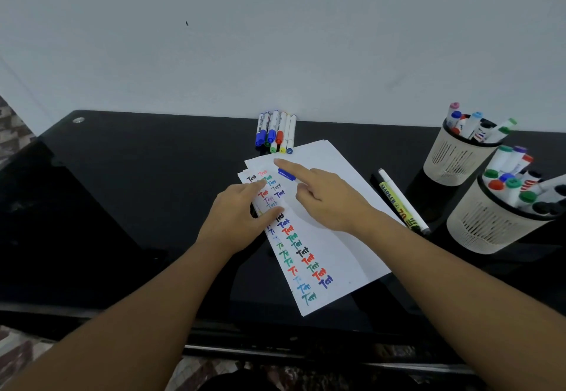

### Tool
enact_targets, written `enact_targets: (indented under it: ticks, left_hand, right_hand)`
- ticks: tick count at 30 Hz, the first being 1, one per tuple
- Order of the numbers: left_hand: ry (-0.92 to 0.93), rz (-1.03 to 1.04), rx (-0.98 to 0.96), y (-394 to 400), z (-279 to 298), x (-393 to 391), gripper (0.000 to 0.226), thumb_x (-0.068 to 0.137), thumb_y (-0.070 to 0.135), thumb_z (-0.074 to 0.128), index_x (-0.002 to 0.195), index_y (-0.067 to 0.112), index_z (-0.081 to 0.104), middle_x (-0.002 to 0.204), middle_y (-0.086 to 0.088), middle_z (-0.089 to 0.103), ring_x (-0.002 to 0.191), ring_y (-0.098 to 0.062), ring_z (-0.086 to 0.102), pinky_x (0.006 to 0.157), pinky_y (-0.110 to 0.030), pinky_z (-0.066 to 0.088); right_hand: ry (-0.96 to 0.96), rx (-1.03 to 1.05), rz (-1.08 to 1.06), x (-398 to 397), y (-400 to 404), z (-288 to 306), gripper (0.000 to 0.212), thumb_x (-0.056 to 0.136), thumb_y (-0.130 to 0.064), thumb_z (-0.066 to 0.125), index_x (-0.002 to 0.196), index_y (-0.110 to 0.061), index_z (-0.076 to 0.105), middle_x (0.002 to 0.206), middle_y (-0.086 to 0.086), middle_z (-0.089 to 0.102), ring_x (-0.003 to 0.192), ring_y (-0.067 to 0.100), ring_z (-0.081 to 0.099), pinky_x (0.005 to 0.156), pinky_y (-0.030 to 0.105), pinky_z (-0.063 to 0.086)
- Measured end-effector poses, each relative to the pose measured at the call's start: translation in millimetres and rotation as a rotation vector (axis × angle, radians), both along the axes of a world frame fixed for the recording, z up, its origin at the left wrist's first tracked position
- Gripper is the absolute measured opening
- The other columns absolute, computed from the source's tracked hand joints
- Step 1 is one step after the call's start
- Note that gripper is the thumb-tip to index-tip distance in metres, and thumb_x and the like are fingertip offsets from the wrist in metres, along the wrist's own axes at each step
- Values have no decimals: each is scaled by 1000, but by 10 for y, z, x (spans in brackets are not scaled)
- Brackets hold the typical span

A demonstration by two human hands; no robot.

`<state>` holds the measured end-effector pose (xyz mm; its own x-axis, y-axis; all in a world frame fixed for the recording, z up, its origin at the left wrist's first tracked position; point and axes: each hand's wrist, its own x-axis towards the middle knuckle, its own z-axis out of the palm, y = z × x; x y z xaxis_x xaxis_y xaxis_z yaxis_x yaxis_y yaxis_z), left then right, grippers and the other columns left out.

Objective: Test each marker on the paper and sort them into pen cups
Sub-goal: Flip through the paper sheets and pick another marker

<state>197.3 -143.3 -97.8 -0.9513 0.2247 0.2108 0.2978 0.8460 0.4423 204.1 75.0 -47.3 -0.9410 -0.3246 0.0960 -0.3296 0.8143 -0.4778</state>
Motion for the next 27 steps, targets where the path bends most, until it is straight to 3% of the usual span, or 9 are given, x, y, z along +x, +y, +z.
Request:
enact_targets:
  ticks: [3,7,9,12,14,17,21,24,27]
  left_hand:
    - [-1,-15,-10,10,5,10,78,87,73,56,150,28,46,149,4,51,138,-14,42,112,-41,41]
    - [-1,-18,-12,15,32,26,77,87,72,56,149,27,48,148,4,52,138,-13,42,113,-41,40]
    - [1,-19,-19,23,43,29,77,88,71,57,149,26,48,149,4,52,138,-13,41,113,-40,40]
    - [18,-27,-7,19,59,39,77,88,71,57,149,25,48,150,4,51,139,-15,41,114,-43,39]
    - [54,-54,7,3,56,55,79,88,73,55,150,26,47,152,3,49,141,-17,40,116,-45,36]
    - [24,-121,-71,9,52,74,89,84,86,38,157,37,32,164,3,31,152,-19,24,124,-47,20]
    - [-106,-222,-287,44,85,119,95,81,94,23,159,47,-3,170,6,-10,156,-16,-11,126,-45,-4]
    - [-219,-269,-374,160,153,199,96,80,93,23,159,46,-7,168,8,-18,154,-16,-18,125,-44,-9]
    - [-234,-305,-401,246,121,283,96,80,94,20,159,45,-6,168,8,-16,155,-15,-17,125,-44,-9]
  right_hand:
    - [-41,-15,-3,16,40,-37,52,109,-40,42,155,-53,23,107,-4,70,69,12,63,63,25,55]
    - [-8,-13,-14,63,49,-65,53,106,-40,47,154,-50,26,102,-8,70,64,12,63,56,22,51]
    - [-1,-101,-58,76,48,-78,53,107,-36,45,154,-50,25,98,-6,69,67,14,64,61,28,55]
    - [-61,-255,-85,82,42,-54,54,111,-26,36,153,-57,22,123,3,65,89,19,67,80,39,57]
    - [-111,-301,-99,109,38,-18,49,112,-19,33,150,-50,36,124,0,60,100,17,65,84,30,52]
    - [-169,-416,-191,164,109,2,40,109,-16,36,130,-36,65,114,-6,64,102,8,66,89,25,45]
    - [-270,-538,-220,239,267,59,45,104,-14,44,140,-39,57,128,-8,65,119,5,58,90,22,46]
    - [-238,-543,-227,314,407,54,43,98,-12,64,132,-35,51,113,-5,68,107,7,66,81,21,48]
    - [-137,-542,-301,354,503,69,16,101,-35,64,112,-32,54,96,-2,70,84,13,72,80,36,58]
